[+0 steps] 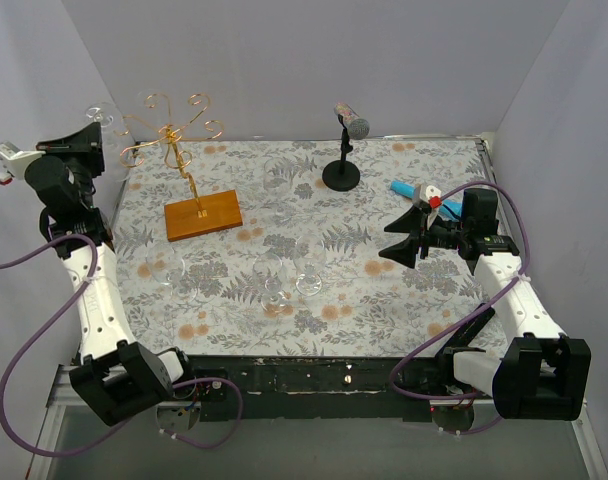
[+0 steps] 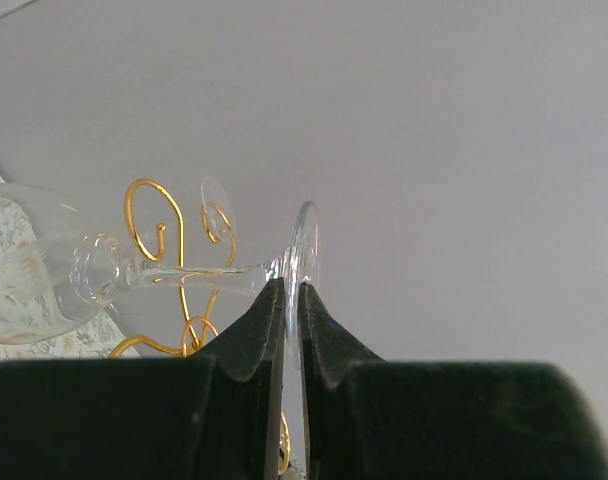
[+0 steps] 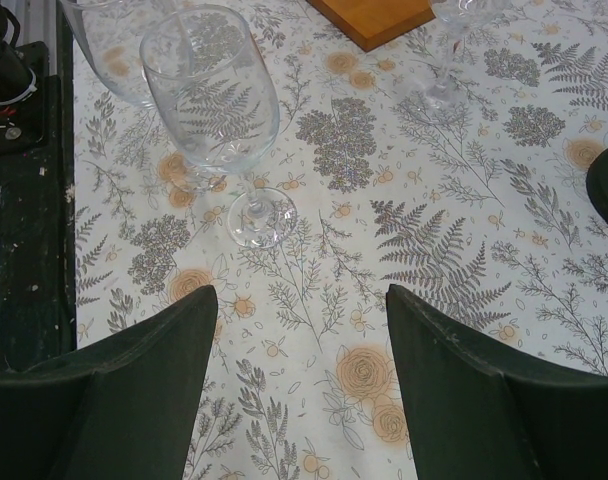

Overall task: Place the wine glass upside down on the wine glass rack
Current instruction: Turn the wine glass upside down at the wine rack.

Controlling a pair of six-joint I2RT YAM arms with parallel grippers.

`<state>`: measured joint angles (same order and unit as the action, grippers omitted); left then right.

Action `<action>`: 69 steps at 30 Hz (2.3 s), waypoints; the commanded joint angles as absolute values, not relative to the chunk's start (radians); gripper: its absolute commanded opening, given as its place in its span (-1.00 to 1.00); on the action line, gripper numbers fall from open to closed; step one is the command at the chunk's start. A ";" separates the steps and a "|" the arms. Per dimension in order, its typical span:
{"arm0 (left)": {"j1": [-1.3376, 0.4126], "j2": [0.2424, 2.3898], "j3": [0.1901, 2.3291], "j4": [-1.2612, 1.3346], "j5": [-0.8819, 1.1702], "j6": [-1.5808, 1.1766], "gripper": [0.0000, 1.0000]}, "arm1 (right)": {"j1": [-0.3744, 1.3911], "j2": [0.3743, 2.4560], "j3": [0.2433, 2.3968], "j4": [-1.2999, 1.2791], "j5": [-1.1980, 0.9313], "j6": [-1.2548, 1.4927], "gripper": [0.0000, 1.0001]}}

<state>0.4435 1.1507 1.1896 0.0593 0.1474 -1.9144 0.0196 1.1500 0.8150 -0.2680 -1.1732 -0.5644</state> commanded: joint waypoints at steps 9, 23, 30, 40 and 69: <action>0.453 1.233 1.186 0.175 0.255 -1.985 -1.00 | 0.014 1.155 0.856 -0.278 -1.178 -0.591 0.52; 0.453 1.354 1.238 0.196 0.350 -2.033 -1.00 | 0.015 1.163 0.857 -0.284 -1.180 -0.595 0.52; 0.453 1.385 1.272 0.202 0.387 -2.043 -1.00 | 0.017 1.167 0.857 -0.284 -1.177 -0.595 0.52; 0.453 1.381 1.281 0.201 0.406 -2.048 -1.00 | 0.015 1.169 0.858 -0.284 -1.175 -0.598 0.52; 0.453 1.525 1.440 0.161 0.388 -2.033 -1.00 | 0.015 1.178 0.859 -0.287 -1.169 -0.601 0.52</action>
